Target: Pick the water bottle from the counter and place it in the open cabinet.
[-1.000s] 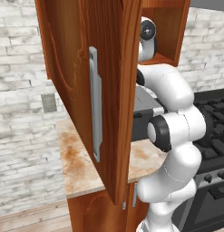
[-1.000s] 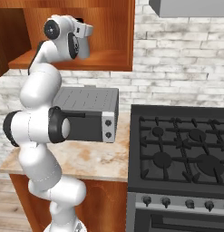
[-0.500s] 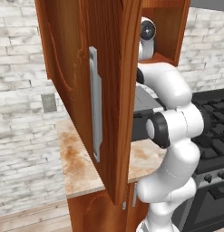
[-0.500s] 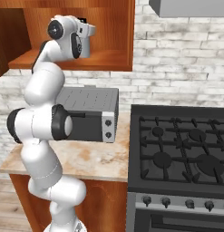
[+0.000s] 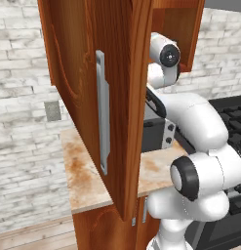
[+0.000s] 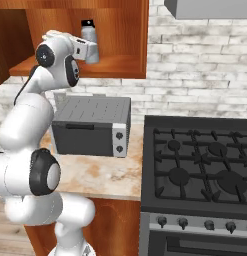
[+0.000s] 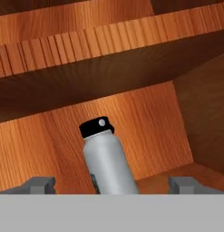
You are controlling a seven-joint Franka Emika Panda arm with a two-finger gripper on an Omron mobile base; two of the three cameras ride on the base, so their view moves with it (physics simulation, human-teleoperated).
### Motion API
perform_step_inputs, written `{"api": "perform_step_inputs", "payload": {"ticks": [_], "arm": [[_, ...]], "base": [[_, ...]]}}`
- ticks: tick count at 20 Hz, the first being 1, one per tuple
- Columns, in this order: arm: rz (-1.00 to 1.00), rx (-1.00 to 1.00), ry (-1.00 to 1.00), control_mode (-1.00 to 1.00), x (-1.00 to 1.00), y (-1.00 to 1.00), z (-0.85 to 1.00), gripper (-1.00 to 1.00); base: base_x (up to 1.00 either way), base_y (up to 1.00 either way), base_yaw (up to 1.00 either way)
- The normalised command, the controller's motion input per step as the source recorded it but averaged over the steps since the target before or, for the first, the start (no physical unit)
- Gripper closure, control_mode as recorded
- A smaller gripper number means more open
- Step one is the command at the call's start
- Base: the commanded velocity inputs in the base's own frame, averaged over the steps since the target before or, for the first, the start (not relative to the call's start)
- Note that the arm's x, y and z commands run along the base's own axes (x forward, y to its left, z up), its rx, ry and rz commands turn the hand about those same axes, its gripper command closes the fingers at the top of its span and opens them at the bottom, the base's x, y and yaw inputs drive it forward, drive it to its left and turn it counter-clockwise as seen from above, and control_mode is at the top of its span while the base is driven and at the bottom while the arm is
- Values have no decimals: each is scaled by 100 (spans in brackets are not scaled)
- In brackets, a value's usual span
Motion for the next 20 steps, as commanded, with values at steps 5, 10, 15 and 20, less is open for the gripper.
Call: {"api": "perform_step_inputs", "payload": {"ticks": [5, 10, 15, 20], "arm": [[0, 0, -8, -100, -100, -5, -100, -100], [0, 0, -1, -100, -100, -21, -100, -100], [0, 0, 0, -100, -100, -13, -100, -100], [-7, 3, -3, -100, -100, -15, -92, -100]], "base": [[0, 0, 0], [0, 0, 0], [0, 0, 0], [0, 0, 0]]}}
